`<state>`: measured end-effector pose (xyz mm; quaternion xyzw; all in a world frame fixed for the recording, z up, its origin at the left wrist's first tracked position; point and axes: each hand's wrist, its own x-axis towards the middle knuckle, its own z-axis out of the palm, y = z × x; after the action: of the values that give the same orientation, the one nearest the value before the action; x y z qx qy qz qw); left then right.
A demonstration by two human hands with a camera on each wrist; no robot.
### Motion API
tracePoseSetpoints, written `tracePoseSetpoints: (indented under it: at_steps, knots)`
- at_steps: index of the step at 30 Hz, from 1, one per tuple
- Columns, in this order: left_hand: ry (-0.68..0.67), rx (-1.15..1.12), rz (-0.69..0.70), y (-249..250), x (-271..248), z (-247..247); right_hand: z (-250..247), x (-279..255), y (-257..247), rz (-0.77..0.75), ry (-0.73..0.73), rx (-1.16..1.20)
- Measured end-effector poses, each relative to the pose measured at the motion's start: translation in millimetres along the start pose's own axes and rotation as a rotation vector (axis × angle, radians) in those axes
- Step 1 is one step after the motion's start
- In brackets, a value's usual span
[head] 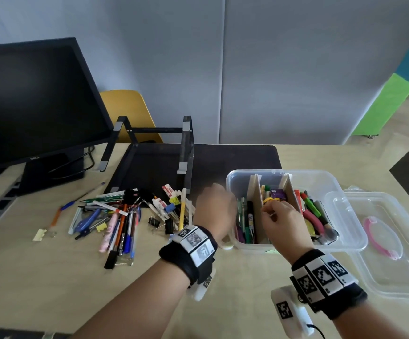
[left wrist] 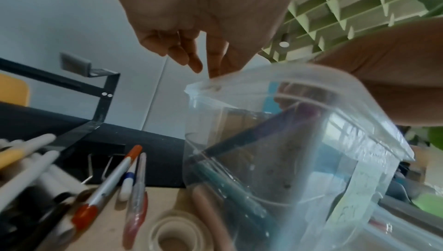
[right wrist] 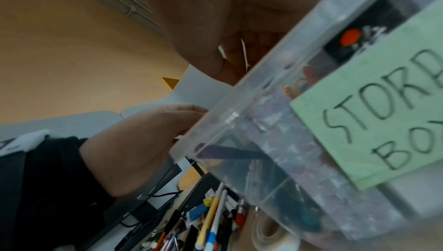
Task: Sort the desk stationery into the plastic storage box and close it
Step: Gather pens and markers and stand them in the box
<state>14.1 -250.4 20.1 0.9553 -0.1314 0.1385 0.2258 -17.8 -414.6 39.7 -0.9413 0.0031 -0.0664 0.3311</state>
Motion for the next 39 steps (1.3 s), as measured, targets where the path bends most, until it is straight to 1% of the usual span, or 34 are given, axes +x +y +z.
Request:
tracePoseSetpoints:
  at_steps: [2, 4, 6, 7, 10, 12, 14, 16, 19, 22, 24, 27, 31, 34, 39]
  knots:
    - [-0.009, -0.083, -0.030, -10, -7, -7, 4, 0, -10, -0.007, 0.004, 0.012]
    - [0.023, -0.173, -0.072, -20, -14, -15, 8, 0, -22, -0.018, 0.021, 0.033]
    - [0.069, -0.200, -0.105, -33, -20, -25, 12, 1, -36, -0.027, 0.038, 0.043]
    - [0.062, -0.197, -0.135, -42, -24, -30, 15, 1, -43, -0.037, 0.043, 0.043]
    - [-0.080, -0.111, -0.269, -75, -33, -42, 24, 2, -65, -0.081, 0.032, 0.052]
    - [-0.205, -0.021, -0.319, -100, -38, -48, 33, 2, -78, -0.090, 0.001, 0.058]
    - [-0.300, 0.016, -0.373, -121, -41, -52, 44, 1, -90, -0.077, -0.061, 0.057]
    - [-0.341, 0.022, -0.432, -135, -42, -60, 58, 0, -99, -0.060, -0.141, 0.036]
    - [-0.405, 0.086, -0.528, -155, -44, -71, 85, 4, -106, 0.018, -0.247, -0.015]
    - [-0.455, 0.094, -0.629, -184, -48, -79, 113, 12, -108, 0.167, -0.319, -0.037]
    - [-0.456, 0.089, -0.671, -201, -52, -83, 131, 18, -106, 0.262, -0.336, -0.044]
    - [-0.465, 0.084, -0.694, -223, -57, -88, 153, 26, -104, 0.341, -0.348, -0.119]
    - [-0.474, 0.063, -0.691, -236, -62, -87, 171, 34, -111, 0.380, -0.343, -0.155]
    - [-0.522, 0.106, -0.657, -232, -62, -81, 178, 40, -119, 0.396, -0.359, -0.178]
    - [-0.516, 0.118, -0.610, -228, -60, -67, 189, 45, -125, 0.452, -0.381, -0.194]
